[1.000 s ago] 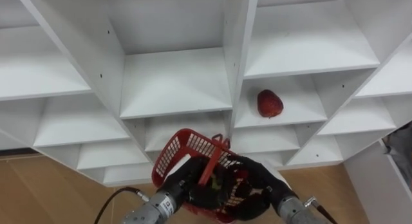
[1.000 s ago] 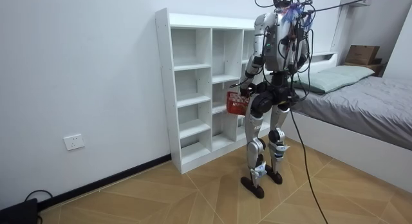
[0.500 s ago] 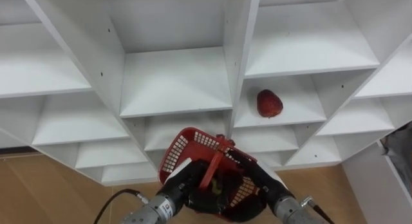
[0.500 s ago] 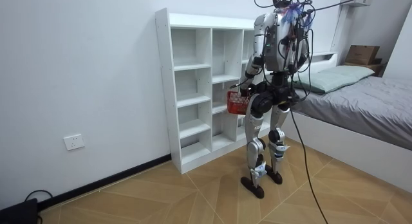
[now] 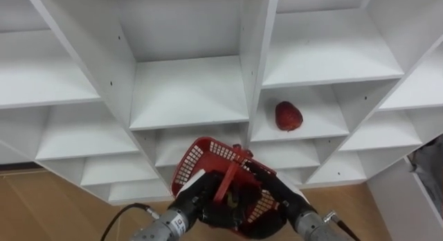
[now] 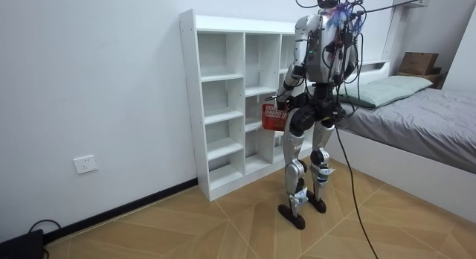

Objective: Collect fruits from the closet

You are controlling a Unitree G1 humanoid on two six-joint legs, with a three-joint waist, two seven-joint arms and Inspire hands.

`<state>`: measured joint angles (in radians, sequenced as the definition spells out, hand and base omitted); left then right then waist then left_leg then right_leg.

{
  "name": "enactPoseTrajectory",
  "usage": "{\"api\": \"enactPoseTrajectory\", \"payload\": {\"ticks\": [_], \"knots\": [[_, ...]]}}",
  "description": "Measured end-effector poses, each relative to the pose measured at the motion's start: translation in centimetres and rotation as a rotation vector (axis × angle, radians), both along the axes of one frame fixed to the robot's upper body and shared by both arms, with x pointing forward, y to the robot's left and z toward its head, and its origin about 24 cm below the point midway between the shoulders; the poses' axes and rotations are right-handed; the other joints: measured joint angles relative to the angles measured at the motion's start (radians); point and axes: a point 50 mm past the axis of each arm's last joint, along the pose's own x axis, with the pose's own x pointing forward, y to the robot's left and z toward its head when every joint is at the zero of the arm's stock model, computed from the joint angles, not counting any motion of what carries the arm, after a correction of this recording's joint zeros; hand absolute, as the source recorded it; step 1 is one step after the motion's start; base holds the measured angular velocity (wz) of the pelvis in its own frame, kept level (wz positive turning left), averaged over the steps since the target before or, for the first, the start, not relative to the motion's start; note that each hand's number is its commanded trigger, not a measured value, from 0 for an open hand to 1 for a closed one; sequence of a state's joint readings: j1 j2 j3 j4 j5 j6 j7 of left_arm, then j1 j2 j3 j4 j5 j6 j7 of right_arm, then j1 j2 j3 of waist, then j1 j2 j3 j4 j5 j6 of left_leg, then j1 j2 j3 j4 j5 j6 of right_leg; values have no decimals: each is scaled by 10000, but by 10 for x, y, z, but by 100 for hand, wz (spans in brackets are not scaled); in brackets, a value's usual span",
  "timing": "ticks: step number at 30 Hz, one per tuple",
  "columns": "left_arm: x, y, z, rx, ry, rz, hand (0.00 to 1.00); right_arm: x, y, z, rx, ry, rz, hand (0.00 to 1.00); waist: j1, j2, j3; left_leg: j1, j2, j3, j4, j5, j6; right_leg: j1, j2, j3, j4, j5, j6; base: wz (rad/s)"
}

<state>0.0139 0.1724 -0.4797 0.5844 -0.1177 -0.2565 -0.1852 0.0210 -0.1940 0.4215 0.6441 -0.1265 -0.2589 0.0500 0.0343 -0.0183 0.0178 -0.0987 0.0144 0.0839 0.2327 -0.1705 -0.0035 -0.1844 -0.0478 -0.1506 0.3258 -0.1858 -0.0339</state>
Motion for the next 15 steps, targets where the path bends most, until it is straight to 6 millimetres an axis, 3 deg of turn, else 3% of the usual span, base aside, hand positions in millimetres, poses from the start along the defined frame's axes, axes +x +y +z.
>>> {"api": "enactPoseTrajectory", "payload": {"ticks": [9, 15], "knots": [[5, 12, 4, -4, -227, 639, 100, 8, 5, 15, 216, -663, 443, 0, -14, 3, -7, 417, 88, 208, -143, -31, -53, 240, 121, 202, -31, 29, -49, -9], [-6, 24, -3, 6, 113, 1423, 100, 8, 6, 25, 294, -1178, 517, 0, -10, -1, -92, 823, 100, 224, -419, -34, -69, 588, 210, 151, -254, 60, -57, -4]]}}
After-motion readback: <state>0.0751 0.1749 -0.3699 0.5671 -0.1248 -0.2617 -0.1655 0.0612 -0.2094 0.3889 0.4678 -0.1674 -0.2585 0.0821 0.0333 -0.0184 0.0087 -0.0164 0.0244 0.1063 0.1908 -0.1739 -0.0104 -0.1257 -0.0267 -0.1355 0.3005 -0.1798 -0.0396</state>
